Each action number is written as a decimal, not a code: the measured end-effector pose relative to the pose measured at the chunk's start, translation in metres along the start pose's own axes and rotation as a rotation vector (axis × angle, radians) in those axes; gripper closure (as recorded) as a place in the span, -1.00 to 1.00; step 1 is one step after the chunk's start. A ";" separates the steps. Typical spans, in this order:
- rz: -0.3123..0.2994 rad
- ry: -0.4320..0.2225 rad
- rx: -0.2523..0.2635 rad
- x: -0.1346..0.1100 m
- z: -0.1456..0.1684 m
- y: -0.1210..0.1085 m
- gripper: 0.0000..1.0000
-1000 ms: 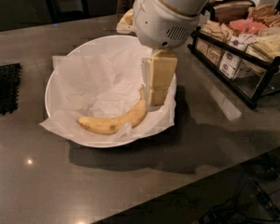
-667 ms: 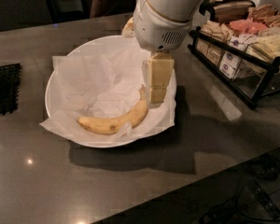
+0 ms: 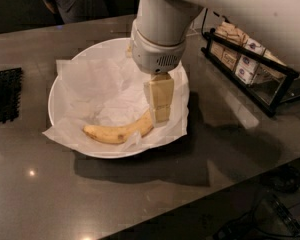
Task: Pick banana from white bowl
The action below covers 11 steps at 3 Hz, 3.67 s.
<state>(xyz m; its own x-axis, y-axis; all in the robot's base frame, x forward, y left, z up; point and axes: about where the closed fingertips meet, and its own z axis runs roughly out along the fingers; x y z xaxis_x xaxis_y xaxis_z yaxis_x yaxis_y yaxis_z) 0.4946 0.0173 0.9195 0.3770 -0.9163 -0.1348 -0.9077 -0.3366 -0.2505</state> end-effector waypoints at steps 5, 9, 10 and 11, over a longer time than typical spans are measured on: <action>-0.049 -0.018 -0.128 -0.009 0.039 0.013 -0.74; -0.038 0.039 -0.214 -0.003 0.034 0.012 -0.62; -0.022 0.072 -0.173 0.006 0.007 -0.002 -0.66; 0.001 0.064 -0.153 0.013 0.005 -0.010 -0.54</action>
Offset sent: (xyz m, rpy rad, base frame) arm -0.0005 -0.0008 -0.0016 -0.0048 0.0005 0.0003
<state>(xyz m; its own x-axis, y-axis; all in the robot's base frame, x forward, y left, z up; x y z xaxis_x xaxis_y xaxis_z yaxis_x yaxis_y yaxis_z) 0.5093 0.0098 0.9152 0.3678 -0.9271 -0.0724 -0.9275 -0.3601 -0.1006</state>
